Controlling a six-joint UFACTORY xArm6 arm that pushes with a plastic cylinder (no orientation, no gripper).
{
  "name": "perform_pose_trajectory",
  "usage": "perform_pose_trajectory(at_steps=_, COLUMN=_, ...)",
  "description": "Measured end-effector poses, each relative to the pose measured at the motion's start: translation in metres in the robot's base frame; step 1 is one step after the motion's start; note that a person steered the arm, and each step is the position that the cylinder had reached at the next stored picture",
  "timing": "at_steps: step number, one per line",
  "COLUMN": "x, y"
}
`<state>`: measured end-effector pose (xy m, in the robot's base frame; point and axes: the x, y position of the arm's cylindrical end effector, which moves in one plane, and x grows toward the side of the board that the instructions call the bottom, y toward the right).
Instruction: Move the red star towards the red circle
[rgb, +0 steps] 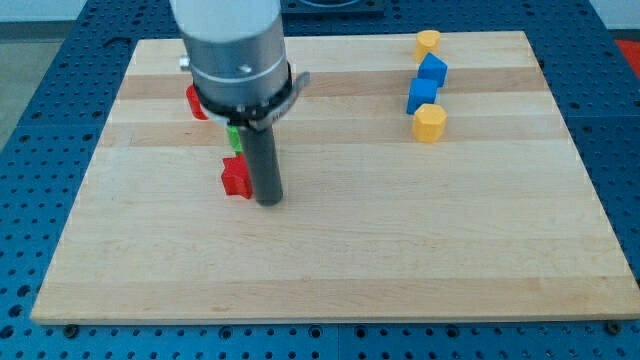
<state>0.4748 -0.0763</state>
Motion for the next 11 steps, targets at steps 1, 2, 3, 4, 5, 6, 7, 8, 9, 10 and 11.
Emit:
perform_pose_trajectory(at_steps=1, x=-0.019, y=-0.036)
perform_pose_trajectory(at_steps=2, x=0.000, y=-0.073)
perform_pose_trajectory(at_steps=3, x=0.040, y=-0.084)
perform_pose_trajectory(at_steps=4, x=0.072, y=-0.101)
perform_pose_trajectory(at_steps=5, x=0.049, y=-0.108)
perform_pose_trajectory(at_steps=6, x=0.025, y=-0.112)
perform_pose_trajectory(at_steps=7, x=0.005, y=-0.112)
perform_pose_trajectory(at_steps=8, x=-0.016, y=-0.112)
perform_pose_trajectory(at_steps=9, x=-0.034, y=-0.112)
perform_pose_trajectory(at_steps=10, x=-0.050, y=-0.112)
perform_pose_trajectory(at_steps=11, x=-0.038, y=-0.107)
